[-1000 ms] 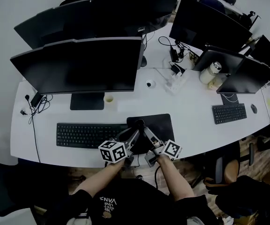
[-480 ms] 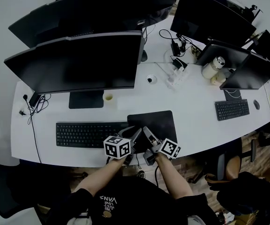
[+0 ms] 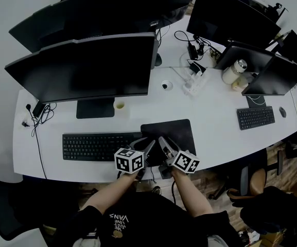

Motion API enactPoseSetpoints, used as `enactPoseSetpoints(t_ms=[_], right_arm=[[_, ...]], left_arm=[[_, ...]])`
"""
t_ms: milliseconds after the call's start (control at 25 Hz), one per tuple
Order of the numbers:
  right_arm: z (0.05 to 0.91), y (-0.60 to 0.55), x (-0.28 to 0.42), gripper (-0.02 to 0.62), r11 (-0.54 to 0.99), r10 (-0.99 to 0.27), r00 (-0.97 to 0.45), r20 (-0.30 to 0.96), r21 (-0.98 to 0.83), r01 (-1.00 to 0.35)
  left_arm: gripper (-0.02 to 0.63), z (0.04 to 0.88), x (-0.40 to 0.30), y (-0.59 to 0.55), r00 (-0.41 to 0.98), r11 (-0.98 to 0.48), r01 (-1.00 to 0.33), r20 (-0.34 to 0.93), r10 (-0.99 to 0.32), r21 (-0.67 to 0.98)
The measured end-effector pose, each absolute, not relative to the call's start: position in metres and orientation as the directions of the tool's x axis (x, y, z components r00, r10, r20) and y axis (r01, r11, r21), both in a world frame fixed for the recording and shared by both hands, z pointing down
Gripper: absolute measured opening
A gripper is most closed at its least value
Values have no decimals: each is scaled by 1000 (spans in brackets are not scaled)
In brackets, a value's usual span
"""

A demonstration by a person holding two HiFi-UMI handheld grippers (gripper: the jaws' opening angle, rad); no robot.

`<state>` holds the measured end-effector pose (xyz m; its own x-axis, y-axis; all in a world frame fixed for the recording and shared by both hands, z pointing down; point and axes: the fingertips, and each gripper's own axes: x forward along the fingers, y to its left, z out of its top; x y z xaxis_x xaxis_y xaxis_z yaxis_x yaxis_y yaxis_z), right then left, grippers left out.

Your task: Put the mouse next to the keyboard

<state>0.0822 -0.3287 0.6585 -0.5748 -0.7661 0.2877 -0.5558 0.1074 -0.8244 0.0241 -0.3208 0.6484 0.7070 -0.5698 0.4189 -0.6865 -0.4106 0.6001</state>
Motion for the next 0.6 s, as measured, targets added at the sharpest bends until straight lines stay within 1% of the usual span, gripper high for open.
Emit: enactPoseSetpoints(t_ms=[200, 600], right_arm=[[656, -328, 84, 175, 172, -760, -549, 348, -707, -686], [658, -317, 83, 218, 232, -732, -557, 392, -625, -745]], left_arm=[[92, 650, 26, -322, 707, -422, -691, 429, -562, 586], [92, 651, 25, -324, 706, -429, -696, 438, -556, 576]])
